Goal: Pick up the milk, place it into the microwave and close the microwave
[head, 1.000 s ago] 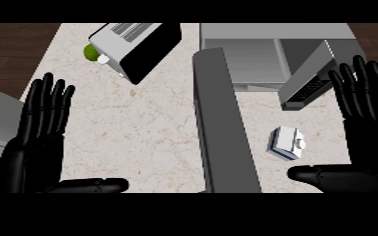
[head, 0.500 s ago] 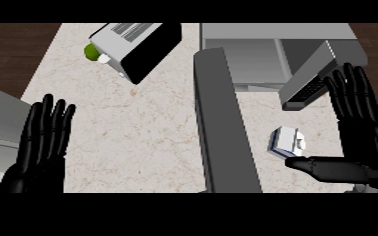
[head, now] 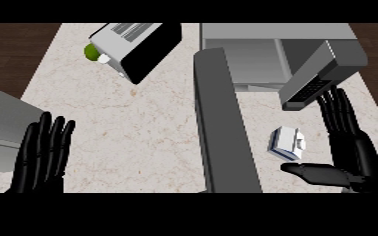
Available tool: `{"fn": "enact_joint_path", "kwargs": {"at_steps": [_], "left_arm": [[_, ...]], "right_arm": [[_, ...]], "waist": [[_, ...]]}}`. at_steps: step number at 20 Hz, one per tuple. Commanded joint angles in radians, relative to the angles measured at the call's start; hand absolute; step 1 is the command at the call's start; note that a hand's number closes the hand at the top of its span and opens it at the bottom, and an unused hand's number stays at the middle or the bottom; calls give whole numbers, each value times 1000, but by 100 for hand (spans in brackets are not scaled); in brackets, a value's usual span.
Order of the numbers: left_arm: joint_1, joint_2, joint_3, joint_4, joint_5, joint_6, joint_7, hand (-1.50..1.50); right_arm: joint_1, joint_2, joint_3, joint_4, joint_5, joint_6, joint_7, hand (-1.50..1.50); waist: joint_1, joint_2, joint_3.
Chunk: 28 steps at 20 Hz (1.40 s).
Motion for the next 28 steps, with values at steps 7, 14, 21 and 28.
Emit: {"fn": "enact_joint_path", "kwargs": {"at_steps": [7, 14, 21, 28], "left_arm": [[22, 34, 1, -55, 10, 6, 36, -150], [71, 21, -77, -65, -29, 39, 3, -150], [135, 47, -115, -115, -43, 43, -18, -150], [120, 55, -78, -45, -21, 48, -75, -150]], "right_arm": [[-47, -41, -89, 362, 35, 28, -256, -150], [-64, -15, -78, 593, 77, 24, -441, -150], [-119, -54, -117, 856, 60, 105, -633, -150], [-304, -105, -165, 1163, 74, 72, -757, -150]], "waist": [[1, 1, 0], [2, 1, 0], [6, 1, 1], [7, 1, 0]]}}
